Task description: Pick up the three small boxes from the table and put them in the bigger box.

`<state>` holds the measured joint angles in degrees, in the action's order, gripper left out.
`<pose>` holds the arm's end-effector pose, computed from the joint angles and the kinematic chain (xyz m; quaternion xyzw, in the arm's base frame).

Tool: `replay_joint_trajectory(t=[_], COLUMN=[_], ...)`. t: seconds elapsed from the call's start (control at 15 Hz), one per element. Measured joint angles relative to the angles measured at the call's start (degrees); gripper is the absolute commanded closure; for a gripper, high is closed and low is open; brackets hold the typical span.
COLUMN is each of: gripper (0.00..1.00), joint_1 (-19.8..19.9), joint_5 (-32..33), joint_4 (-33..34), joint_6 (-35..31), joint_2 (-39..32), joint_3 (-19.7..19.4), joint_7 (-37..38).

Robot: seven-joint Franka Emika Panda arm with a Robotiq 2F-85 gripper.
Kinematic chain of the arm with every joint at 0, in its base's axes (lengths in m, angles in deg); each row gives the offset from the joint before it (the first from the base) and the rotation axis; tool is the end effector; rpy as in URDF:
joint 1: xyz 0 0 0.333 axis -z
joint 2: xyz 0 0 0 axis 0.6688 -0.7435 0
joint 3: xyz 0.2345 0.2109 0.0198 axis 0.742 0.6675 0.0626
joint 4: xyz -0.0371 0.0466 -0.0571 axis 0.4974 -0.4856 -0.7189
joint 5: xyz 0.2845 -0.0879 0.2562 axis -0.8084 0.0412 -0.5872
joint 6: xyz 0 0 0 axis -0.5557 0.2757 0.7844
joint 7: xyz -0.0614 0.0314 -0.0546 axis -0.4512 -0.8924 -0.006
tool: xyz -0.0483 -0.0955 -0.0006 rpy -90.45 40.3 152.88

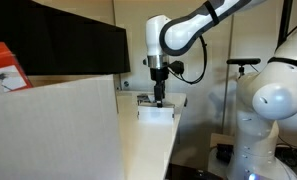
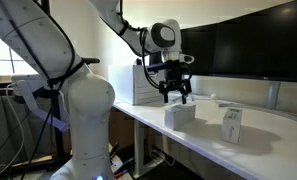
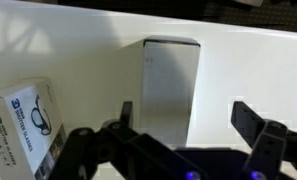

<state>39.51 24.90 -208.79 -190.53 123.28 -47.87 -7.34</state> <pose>0.3409 -0.0054 0.4127 0.9911 0.1066 0.0012 0.0803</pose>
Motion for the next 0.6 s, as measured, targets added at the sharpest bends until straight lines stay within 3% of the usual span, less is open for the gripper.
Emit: replay_joint_trajectory(t=[0.6], gripper=[0.0], joint_1=[0.2], joint_5=[0.1], joint_4=[3.0], joint_6=[-2.2], joint_2=[-9.7], joint_3=[0.1], joint_7=[0.0])
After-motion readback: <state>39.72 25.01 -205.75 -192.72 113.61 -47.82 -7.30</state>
